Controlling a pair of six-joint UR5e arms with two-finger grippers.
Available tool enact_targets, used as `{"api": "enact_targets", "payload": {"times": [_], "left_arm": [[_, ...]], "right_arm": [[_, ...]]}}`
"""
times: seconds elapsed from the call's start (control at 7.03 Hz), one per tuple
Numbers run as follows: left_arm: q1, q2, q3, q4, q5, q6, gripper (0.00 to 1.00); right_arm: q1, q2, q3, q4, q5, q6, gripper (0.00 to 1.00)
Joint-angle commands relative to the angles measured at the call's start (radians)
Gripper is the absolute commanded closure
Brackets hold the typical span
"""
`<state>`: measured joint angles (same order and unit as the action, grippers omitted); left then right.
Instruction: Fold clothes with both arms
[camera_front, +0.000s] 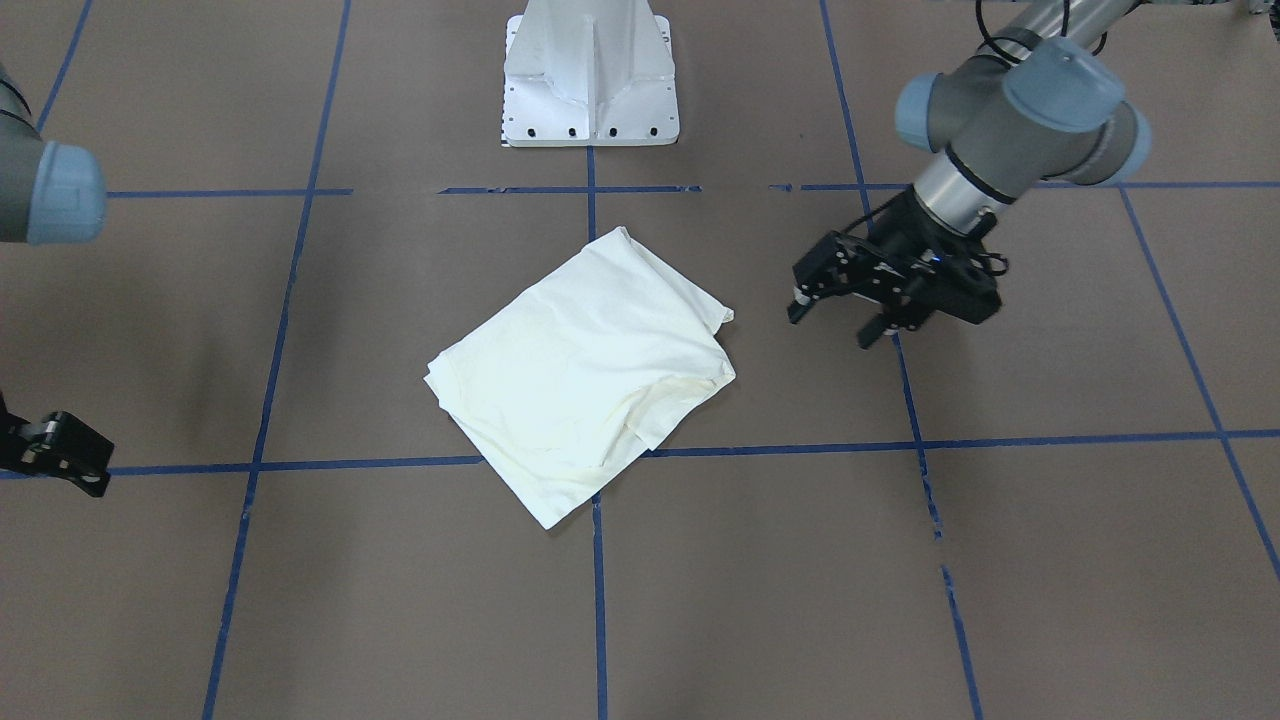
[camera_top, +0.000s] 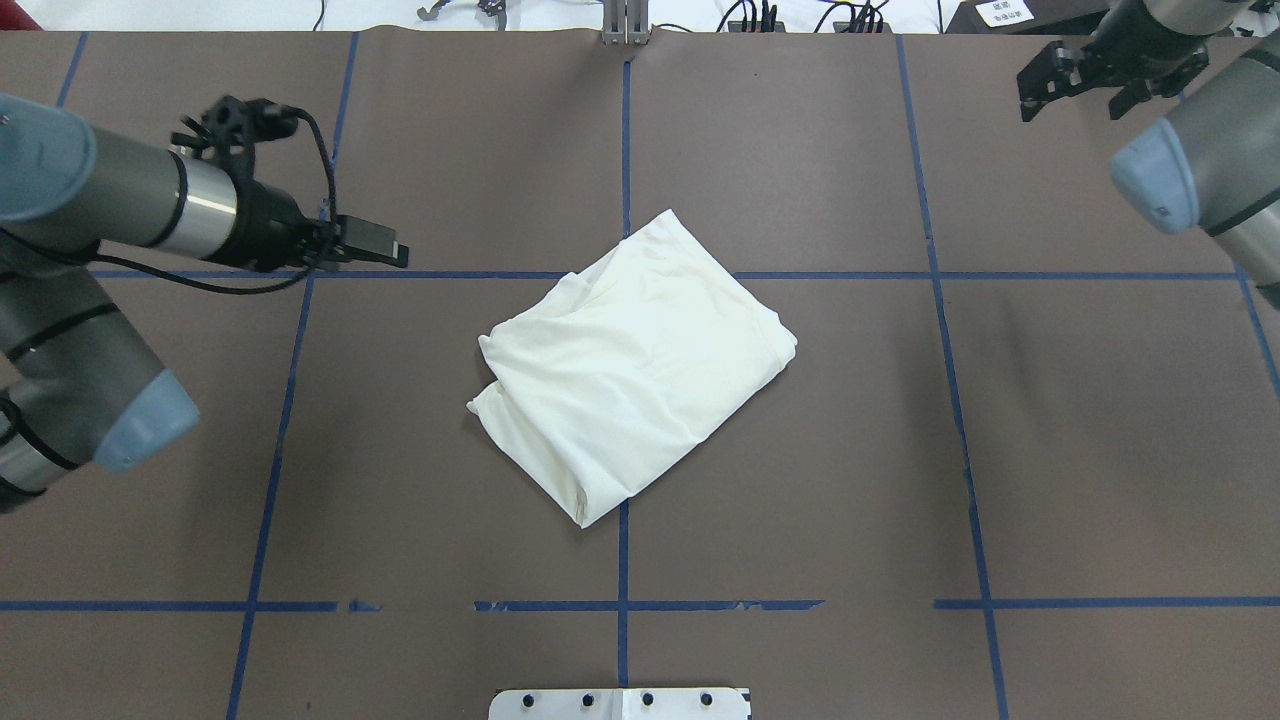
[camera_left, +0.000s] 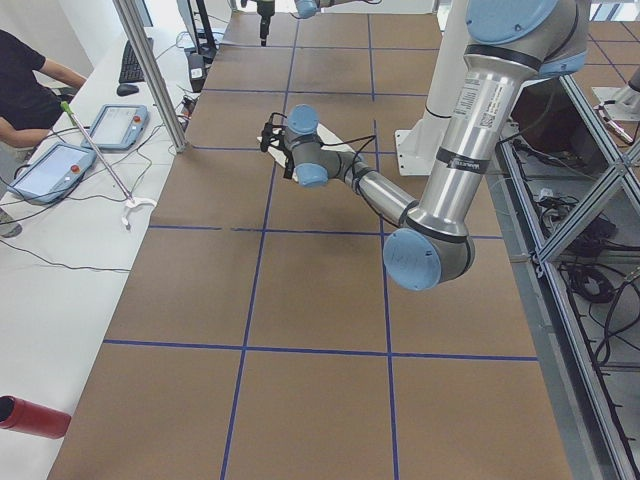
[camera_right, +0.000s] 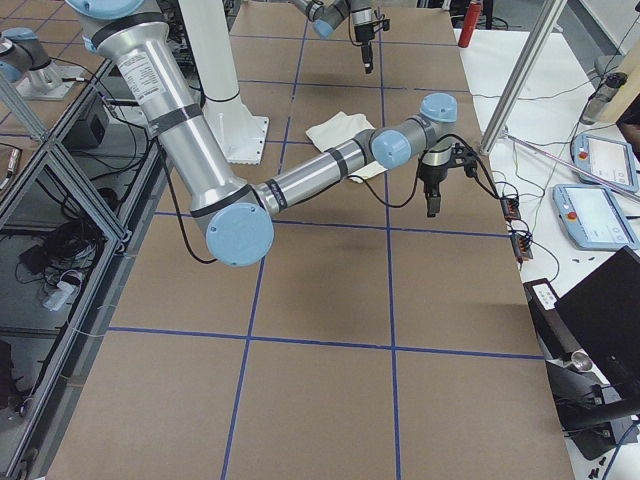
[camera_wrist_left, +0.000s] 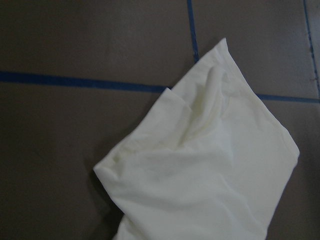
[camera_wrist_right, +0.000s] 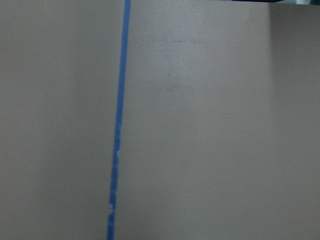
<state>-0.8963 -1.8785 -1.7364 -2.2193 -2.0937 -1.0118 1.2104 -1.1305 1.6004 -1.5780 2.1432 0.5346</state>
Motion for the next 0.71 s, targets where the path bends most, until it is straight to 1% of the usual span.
{"api": "enact_targets", "payload": {"times": [0.0,0.14,0.28,0.43,0.57], "left_arm": [[-0.232,0.094,0.000,0.157,0.003,0.396,0.00],[-0.344,0.110,0.011,0.290,0.001,0.621,0.00],[-0.434,0.107,0.029,0.416,0.003,0.794,0.00],[-0.529,0.116,0.056,0.440,-0.006,0.984,0.00],[-0.617,0.122,0.113,0.461,-0.009,1.147,0.00]], "right_arm": [[0.130,-0.102,0.043,-0.103,0.006,-0.294,0.00],[0.185,-0.173,0.038,-0.099,0.032,-0.408,0.00],[0.254,-0.216,0.021,-0.109,0.117,-0.492,0.00],[0.315,-0.266,0.021,-0.134,0.183,-0.587,0.00],[0.357,-0.288,0.026,-0.182,0.191,-0.681,0.00]]}}
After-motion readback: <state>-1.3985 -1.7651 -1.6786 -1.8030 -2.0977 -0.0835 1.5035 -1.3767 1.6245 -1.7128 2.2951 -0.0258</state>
